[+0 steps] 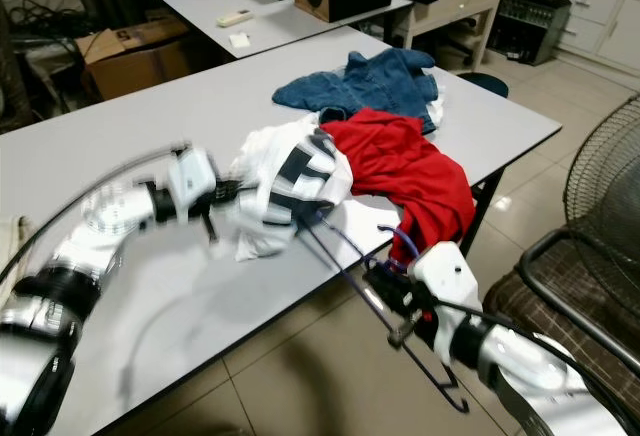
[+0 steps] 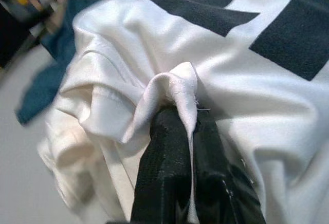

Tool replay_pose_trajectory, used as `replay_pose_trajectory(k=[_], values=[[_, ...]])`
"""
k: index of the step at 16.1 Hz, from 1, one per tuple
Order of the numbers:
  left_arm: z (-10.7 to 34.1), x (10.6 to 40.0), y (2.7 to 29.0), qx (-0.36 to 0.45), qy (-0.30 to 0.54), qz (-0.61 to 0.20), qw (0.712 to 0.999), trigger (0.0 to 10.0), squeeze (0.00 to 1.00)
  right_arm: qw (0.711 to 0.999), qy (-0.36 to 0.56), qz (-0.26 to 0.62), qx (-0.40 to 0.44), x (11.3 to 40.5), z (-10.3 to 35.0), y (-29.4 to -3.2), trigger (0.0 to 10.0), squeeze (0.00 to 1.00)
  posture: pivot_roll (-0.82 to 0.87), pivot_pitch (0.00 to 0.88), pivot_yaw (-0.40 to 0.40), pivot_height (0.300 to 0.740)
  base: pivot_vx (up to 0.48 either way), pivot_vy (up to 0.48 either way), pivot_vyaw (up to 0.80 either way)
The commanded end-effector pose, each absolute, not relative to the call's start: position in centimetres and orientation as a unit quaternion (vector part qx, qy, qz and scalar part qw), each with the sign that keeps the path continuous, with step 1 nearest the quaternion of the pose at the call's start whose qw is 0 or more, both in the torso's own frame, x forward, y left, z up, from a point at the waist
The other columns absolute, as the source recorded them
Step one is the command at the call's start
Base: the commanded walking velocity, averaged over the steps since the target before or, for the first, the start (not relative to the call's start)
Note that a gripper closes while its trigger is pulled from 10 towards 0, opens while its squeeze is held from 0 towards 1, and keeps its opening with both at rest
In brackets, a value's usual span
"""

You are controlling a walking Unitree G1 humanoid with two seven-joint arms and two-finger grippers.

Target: Hang hanger

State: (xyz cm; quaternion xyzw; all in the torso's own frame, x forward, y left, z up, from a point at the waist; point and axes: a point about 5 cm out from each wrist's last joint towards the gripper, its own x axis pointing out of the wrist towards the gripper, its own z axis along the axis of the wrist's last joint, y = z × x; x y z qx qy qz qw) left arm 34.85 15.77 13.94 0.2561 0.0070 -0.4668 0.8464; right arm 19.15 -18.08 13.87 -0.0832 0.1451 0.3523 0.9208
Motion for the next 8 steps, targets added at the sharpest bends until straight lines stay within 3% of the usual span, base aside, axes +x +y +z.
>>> replay_pose_trajectory(k=[1,2,3,5,7,8], values=[[14.6,34.8,16.3,0.253,0.003,-0.458,0.852,10.0,0.0,0.913,0.129,0.378,-0.08,18.7,14.9,-17.7,10.0,0.0,-0.07,0.0,0.105,0.74,0.0,0.0,0.0],[14.7,34.6,16.6,0.243,-0.001,-0.445,0.862,10.0,0.95,0.911,0.122,0.386,-0.08,18.4,15.2,-17.7,10.0,0.0,-0.07,0.0,0.109,0.74,0.0,0.0,0.0],[15.0,34.6,16.9,0.226,-0.004,-0.433,0.872,10.0,1.0,0.904,0.119,0.404,-0.071,17.7,15.9,-17.7,10.0,0.0,-0.07,0.0,0.109,0.74,0.0,0.0,0.0],[16.3,35.1,18.1,0.175,-0.023,-0.368,0.913,10.0,1.0,0.889,0.118,0.438,-0.061,16.4,17.4,-18.6,10.0,0.0,-0.08,0.0,0.112,0.74,0.0,0.0,0.0],[19.1,36.7,20.9,0.14,-0.062,-0.26,0.953,10.0,1.0,0.901,0.086,0.419,-0.07,16.6,19.4,-20.2,10.0,0.0,-0.08,0.0,0.115,0.74,0.0,0.0,0.0],[19.8,36.9,21.4,0.136,-0.073,-0.245,0.957,10.0,1.0,0.905,0.076,0.414,-0.069,16.8,19.8,-20.4,10.0,0.0,-0.08,0.0,0.115,0.74,0.0,0.0,0.0]])
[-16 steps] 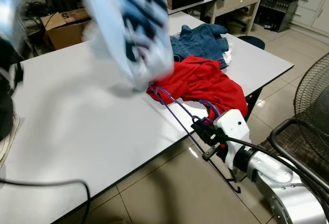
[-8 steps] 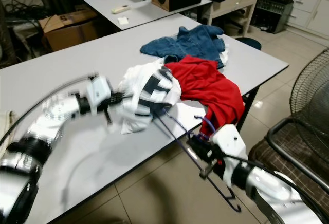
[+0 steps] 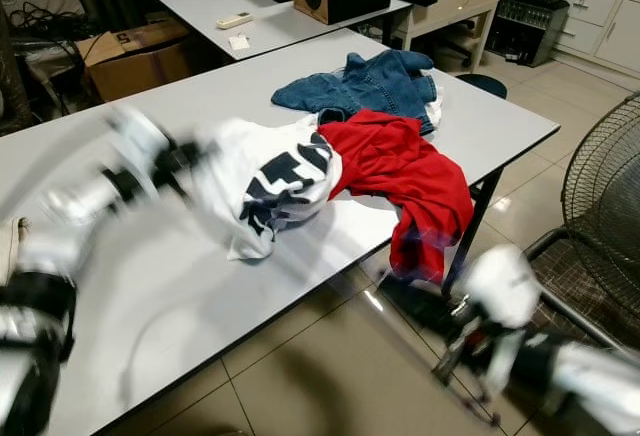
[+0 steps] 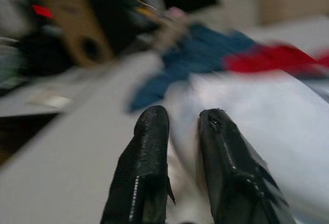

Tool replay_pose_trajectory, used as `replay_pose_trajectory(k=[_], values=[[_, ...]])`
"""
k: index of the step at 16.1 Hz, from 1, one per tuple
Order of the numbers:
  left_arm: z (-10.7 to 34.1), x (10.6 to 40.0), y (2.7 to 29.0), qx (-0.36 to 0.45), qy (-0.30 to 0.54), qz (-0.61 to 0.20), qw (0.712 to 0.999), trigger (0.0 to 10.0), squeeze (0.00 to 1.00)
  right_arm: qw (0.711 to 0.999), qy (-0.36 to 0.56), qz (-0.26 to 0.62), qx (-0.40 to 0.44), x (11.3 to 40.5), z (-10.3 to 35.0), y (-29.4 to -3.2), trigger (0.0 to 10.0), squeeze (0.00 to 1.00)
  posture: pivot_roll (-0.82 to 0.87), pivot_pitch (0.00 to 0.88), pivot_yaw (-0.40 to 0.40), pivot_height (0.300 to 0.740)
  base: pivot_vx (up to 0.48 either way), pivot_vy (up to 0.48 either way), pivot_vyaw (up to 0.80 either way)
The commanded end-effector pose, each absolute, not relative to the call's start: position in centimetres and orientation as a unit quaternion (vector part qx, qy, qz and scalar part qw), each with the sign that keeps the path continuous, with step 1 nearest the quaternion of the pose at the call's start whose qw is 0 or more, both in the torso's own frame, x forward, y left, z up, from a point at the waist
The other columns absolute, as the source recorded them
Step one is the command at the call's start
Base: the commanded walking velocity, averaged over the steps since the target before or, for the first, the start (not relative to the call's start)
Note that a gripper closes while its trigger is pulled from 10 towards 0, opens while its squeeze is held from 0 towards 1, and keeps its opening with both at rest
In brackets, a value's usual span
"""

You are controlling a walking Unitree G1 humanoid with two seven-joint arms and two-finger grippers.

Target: Hang hanger

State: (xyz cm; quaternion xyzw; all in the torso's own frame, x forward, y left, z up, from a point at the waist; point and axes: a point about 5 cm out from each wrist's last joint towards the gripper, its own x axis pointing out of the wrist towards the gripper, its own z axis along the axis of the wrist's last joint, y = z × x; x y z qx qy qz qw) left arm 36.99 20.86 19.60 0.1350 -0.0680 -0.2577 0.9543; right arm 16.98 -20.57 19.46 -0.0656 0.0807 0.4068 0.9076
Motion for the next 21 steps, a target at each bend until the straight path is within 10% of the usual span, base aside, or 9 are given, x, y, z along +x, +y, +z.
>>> replay_pose_trajectory(k=[1,6,9,11,21], values=[[21.3,37.4,21.8,0.12,-0.094,-0.229,0.961,10.0,1.0,0.911,0.053,0.404,-0.065,17.1,20.6,-20.7,10.0,0.0,-0.09,0.0,0.115,0.74,0.0,0.0,0.0],[23.5,37.5,20.7,0.085,-0.124,-0.277,0.949,10.0,1.0,0.951,0.0,0.307,-0.042,18.6,21.9,-22.3,10.0,0.0,-0.09,0.0,0.125,0.74,0.0,0.0,0.0],[17.8,36.4,21.3,0.148,0.03,-0.297,0.943,10.0,0.94,0.959,0.043,0.276,-0.048,19.4,20.4,-22.6,10.0,0.0,-0.09,0.0,0.129,0.74,0.0,0.0,0.0],[16.2,36.0,22.2,0.145,0.065,-0.273,0.949,10.0,0.0,0.938,0.053,0.339,-0.045,19.1,19.9,-21.1,10.0,0.0,-0.09,0.0,0.125,0.74,0.0,0.0,0.0],[13.9,31.7,24.5,-0.024,0.119,-0.275,0.954,10.0,0.0,0.915,0.24,0.32,-0.043,17.9,14.8,-22.8,10.0,0.0,-0.07,0.0,0.08,0.74,0.0,0.0,0.0]])
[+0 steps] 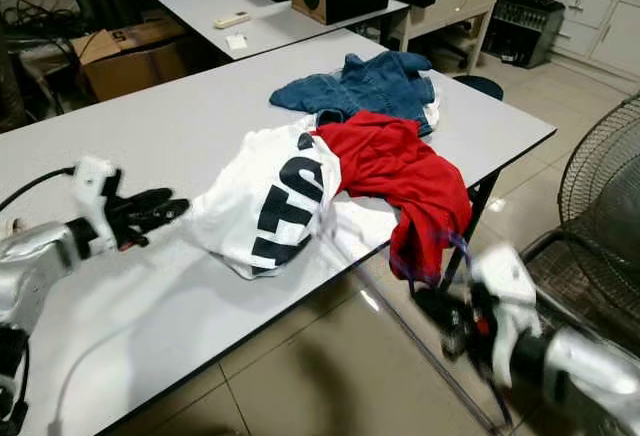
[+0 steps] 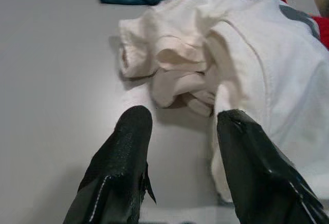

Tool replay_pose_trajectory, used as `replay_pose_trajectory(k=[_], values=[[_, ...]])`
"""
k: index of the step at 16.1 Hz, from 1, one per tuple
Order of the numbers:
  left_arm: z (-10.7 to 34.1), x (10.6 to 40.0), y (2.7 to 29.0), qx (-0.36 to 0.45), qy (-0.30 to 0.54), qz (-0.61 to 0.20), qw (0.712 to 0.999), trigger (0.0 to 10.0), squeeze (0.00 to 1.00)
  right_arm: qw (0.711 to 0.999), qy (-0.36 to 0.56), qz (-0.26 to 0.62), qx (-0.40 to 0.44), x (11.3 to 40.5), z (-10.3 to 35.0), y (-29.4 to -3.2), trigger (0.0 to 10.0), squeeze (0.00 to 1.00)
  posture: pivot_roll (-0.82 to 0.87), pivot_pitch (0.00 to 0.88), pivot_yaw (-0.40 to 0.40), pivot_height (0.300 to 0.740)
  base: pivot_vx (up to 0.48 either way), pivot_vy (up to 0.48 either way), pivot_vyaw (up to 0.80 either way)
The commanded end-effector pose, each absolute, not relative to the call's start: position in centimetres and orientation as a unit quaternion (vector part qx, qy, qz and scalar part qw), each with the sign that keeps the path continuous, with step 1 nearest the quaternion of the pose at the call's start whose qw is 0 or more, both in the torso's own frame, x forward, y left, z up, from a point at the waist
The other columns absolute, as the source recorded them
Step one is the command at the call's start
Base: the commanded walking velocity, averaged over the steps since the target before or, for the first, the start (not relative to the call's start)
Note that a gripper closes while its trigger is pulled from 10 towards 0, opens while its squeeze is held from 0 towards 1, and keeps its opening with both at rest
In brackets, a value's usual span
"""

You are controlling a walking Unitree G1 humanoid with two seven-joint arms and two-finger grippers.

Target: Hang hanger

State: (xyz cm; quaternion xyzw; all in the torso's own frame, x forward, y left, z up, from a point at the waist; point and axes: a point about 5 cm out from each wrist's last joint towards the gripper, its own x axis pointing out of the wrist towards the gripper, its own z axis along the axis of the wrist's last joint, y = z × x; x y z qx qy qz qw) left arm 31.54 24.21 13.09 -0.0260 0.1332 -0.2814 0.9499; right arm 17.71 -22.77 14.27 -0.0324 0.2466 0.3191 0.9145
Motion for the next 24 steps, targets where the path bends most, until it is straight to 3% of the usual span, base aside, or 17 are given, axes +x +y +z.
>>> replay_pose_trajectory(k=[1,5,15,16,17,18,24], values=[[14.2,31.5,24.6,-0.044,0.111,-0.282,0.952,10.0,0.0,0.915,0.247,0.317,-0.039,17.6,14.6,-22.9,10.0,0.0,-0.08,0.0,0.088,0.74,0.0,0.0,0.0],[13.6,30.5,24.1,-0.14,0.142,-0.309,0.93,10.0,0.0,0.915,0.252,0.313,-0.038,17.0,14.4,-23.2,10.0,0.0,-0.07,0.0,0.09,0.74,0.0,0.0,0.0],[11.5,29.3,22.8,-0.101,0.184,-0.34,0.917,10.0,0.0,0.916,0.224,0.33,-0.049,17.5,15.3,-22.7,10.0,0.0,-0.08,0.0,0.091,0.74,0.0,0.0,0.0],[11.5,29.4,22.8,-0.102,0.179,-0.337,0.919,8.8,0.0,0.916,0.223,0.331,-0.05,17.5,15.3,-22.7,10.0,0.0,-0.08,0.0,0.091,0.74,0.0,0.0,0.0],[11.5,29.7,22.7,-0.104,0.169,-0.328,0.924,4.1,0.0,0.915,0.222,0.332,-0.05,17.5,15.3,-22.7,10.0,0.0,-0.07,0.0,0.09,0.74,0.0,0.0,0.0],[11.5,30.0,22.6,-0.107,0.162,-0.321,0.927,0.0,0.0,0.915,0.222,0.333,-0.05,17.6,15.3,-22.7,10.0,0.0,-0.07,0.0,0.089,0.74,0.0,0.0,0.0],[11.2,30.0,21.6,-0.125,0.153,-0.333,0.922,0.0,0.0,0.915,0.221,0.333,-0.051,17.6,15.2,-22.7,10.0,0.0,-0.08,0.0,0.093,0.74,0.0,0.0,0.0]])
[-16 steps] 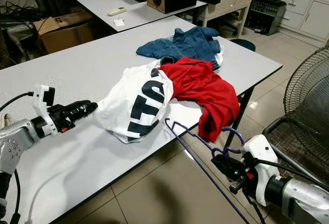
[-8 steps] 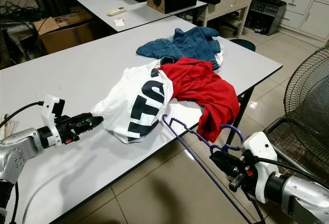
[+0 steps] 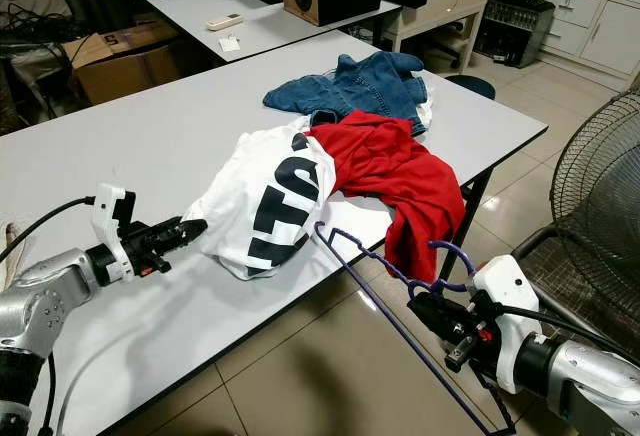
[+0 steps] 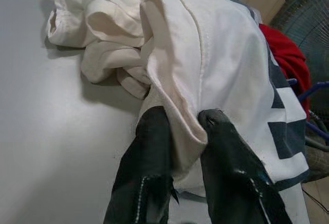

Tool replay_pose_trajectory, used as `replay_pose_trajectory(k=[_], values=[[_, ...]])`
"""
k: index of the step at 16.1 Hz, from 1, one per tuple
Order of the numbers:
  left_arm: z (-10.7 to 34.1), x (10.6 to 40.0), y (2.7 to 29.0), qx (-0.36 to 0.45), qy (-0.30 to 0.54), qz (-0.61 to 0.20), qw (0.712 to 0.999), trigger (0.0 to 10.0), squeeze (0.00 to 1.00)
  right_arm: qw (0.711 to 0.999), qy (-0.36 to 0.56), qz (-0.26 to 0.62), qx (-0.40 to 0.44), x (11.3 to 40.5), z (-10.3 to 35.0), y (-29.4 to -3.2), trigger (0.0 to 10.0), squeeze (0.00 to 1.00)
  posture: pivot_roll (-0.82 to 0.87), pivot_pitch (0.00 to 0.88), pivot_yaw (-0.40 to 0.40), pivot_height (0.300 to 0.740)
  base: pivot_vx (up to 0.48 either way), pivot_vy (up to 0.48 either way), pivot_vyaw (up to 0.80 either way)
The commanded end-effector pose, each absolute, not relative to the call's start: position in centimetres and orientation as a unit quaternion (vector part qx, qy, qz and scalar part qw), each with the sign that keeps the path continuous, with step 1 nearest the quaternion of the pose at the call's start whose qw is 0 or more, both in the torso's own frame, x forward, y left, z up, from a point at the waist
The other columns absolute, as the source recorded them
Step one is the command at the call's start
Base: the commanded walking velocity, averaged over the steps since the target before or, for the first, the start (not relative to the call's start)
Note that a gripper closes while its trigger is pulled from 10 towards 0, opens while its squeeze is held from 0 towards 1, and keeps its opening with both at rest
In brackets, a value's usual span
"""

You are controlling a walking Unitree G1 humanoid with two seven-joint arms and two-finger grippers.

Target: Hang hanger

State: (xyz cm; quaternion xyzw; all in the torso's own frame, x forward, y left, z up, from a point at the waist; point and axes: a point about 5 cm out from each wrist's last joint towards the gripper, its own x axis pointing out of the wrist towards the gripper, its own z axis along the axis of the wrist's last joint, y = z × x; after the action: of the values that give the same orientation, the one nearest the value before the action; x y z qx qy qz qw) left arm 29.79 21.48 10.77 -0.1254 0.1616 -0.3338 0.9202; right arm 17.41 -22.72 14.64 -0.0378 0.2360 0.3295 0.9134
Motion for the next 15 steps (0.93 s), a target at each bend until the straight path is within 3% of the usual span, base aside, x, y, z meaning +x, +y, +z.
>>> replay_pose_trajectory(k=[1,10,12,15], values=[[11.1,30.0,21.5,-0.13,0.153,-0.336,0.92,0.0,0.0,0.915,0.221,0.333,-0.051,17.6,15.2,-22.7,10.0,0.0,-0.08,0.0,0.095,0.74,0.0,0.0,0.0],[11.2,30.2,21.4,-0.143,0.149,-0.33,0.921,0.0,0.0,0.916,0.216,0.333,-0.054,17.8,15.2,-22.7,10.0,0.0,-0.07,0.0,0.096,0.74,0.0,0.0,0.0],[11.5,31.0,21.6,-0.126,0.14,-0.308,0.933,0.0,0.0,0.926,0.191,0.319,-0.056,18.2,15.5,-22.7,10.0,0.0,-0.06,0.0,0.107,0.74,0.0,0.0,0.0],[14.0,34.7,22.4,-0.04,0.109,-0.233,0.966,0.0,0.0,0.956,0.131,0.261,-0.028,20.1,16.7,-23.2,10.0,0.0,-0.05,0.0,0.114,0.74,0.0,0.0,0.0]])
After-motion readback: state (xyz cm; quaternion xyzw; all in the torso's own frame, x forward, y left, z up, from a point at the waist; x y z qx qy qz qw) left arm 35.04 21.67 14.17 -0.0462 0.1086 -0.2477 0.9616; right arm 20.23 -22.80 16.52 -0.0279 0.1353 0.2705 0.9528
